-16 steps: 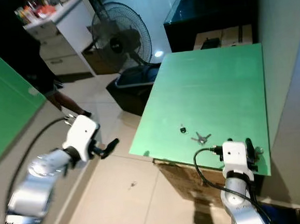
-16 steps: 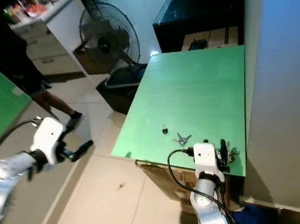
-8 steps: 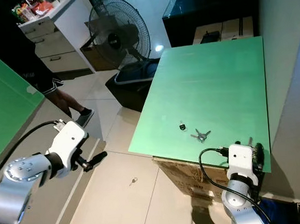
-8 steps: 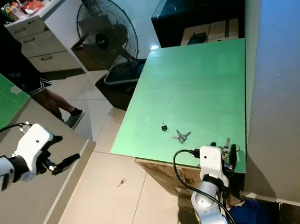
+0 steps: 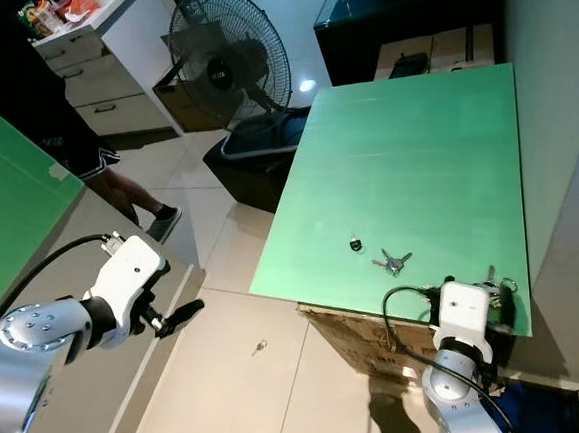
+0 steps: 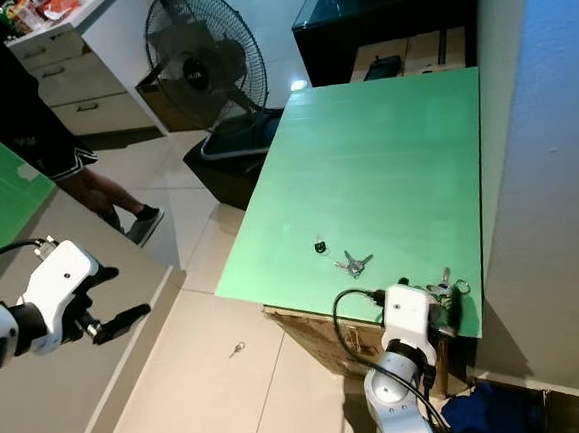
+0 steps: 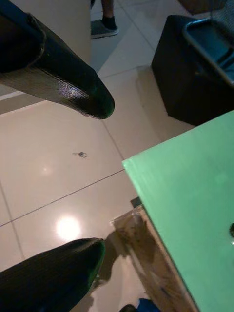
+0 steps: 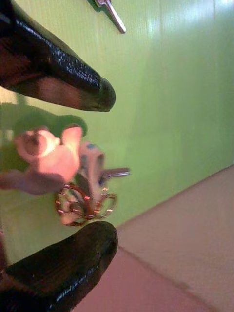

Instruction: Hang keys on a hook

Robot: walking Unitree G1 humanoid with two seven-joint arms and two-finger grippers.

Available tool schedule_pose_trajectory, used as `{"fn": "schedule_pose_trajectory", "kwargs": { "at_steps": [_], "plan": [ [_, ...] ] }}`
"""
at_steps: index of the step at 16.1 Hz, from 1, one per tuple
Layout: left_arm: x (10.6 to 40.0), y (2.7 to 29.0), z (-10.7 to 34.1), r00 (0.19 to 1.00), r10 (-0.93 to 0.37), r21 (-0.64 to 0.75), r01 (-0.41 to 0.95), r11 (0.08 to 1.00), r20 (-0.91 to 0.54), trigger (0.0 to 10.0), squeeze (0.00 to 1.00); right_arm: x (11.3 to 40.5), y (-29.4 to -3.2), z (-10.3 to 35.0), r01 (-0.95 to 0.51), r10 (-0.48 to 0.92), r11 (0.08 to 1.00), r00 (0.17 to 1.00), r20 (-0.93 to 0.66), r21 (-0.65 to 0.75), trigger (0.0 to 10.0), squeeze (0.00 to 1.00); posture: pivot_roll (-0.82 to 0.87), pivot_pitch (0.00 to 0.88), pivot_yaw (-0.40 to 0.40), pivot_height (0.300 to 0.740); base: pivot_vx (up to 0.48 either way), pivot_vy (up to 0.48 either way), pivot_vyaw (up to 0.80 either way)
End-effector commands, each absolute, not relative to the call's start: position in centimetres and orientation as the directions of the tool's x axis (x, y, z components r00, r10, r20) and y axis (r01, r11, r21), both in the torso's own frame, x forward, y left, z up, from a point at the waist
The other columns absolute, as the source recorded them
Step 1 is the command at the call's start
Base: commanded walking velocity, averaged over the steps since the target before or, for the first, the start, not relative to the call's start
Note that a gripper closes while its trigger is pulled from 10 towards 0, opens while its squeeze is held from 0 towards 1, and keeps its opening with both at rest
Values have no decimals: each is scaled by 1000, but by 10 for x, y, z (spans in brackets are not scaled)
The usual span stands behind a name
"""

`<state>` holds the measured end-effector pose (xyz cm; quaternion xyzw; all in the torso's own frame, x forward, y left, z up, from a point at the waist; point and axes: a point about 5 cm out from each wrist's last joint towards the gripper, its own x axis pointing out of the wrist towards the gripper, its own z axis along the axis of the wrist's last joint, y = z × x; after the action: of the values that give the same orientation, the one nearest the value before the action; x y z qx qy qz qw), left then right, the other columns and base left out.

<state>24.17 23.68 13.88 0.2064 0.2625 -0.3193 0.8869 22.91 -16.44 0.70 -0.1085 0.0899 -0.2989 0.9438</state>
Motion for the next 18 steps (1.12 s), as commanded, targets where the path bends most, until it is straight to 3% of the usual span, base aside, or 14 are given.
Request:
{"fn": "schedule_pose_trajectory", "kwargs": {
  "at_steps": [1,8,11,15,16,18],
  "plan": [
    [240,252,148,677,-415,221,646,730,-608,10000,0,232,-153,9,546,-579,806,808,-111,-227,10000,0,81,97,400,740,0,0,0],
    [230,264,156,638,-403,225,675,702,-657,10000,0,227,-154,5,594,-633,762,767,-104,-260,10000,0,98,133,400,740,0,0,0],
    [229,265,159,626,-405,221,684,695,-666,10000,0,227,-157,3,643,-659,752,733,-170,-143,10000,0,101,156,400,740,0,0,0],
    [228,266,161,614,-406,218,694,686,-677,10000,0,230,-159,2,645,-663,749,728,-174,-153,10000,0,106,165,400,740,0,0,0],
    [228,266,161,612,-406,217,695,685,-679,10000,0,230,-159,2,635,-653,758,739,-170,-150,0,0,104,164,400,740,0,0,0],
    [228,265,159,612,-406,213,693,689,-678,10000,0,227,-157,0,620,-636,772,753,-169,-141,0,0,99,164,400,740,0,0,0]
  ]
}}
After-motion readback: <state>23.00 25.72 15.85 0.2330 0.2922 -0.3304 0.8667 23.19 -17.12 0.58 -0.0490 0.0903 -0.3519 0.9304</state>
